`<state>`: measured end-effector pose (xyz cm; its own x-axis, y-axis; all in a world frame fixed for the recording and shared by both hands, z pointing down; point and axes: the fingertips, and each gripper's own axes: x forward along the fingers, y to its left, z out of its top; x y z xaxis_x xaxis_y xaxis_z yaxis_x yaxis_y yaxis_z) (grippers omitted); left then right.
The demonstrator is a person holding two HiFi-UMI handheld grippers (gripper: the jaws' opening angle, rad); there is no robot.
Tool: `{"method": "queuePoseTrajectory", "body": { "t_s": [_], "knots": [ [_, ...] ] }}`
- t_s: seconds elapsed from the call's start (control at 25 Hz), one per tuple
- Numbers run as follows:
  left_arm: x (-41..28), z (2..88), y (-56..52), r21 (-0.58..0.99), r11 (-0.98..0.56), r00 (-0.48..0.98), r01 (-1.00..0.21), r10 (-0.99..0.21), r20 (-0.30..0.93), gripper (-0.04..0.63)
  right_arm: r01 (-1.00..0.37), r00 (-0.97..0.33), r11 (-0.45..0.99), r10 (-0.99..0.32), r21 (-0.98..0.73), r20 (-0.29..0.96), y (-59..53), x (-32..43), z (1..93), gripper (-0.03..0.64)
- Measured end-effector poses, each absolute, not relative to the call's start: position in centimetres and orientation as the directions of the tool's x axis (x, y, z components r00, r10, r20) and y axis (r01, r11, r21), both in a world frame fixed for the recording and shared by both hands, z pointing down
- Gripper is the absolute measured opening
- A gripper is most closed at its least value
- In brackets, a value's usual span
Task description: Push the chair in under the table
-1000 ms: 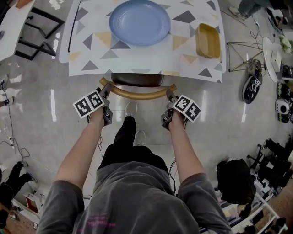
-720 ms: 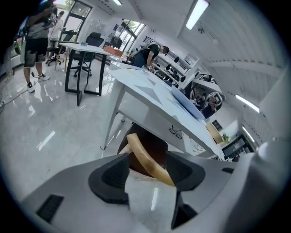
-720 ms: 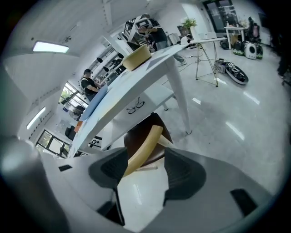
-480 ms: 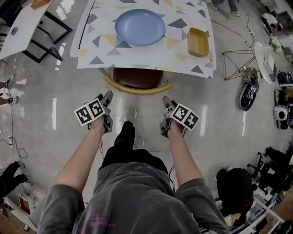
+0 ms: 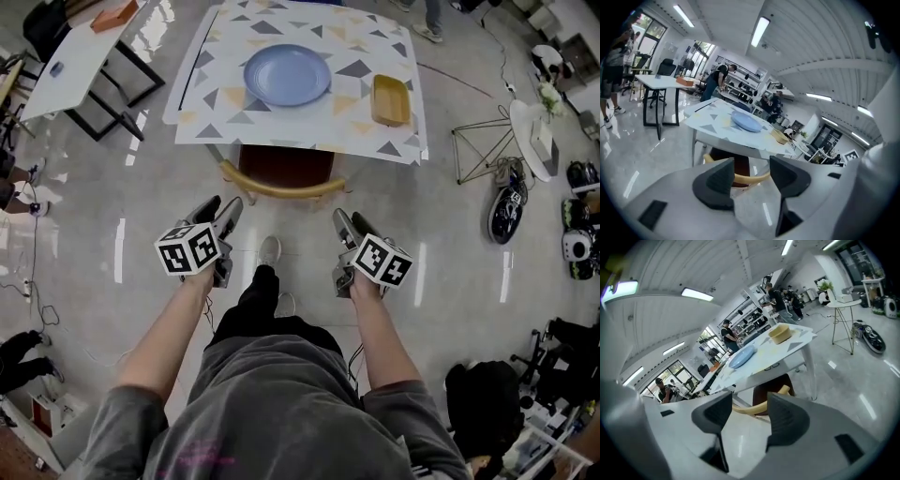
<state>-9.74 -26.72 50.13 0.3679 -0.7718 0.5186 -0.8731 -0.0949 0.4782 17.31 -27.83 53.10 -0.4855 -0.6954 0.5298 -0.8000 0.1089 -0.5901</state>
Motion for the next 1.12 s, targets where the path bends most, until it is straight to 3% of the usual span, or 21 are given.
{"method": "queuePoseTrajectory", "body": {
  "t_s": [0.56,1.12],
  "knots": [
    [-6.1,40.0,-25.3,0.319,-0.353,0.463,-0.880,-0.789,0.404,0.227,-0.802,-0.557,0.358,-0.739,-0.479,0.379,-25.7,16.0,42.3,0.232],
    [-10.6,33.3,-22.4,0.285,-0.493,0.562,-0.822,-0.779,0.277,0.216,-0.830,-0.516,0.390,-0.809,-0.399,0.281,-21.7,10.5,35.5,0.230]
  ]
}}
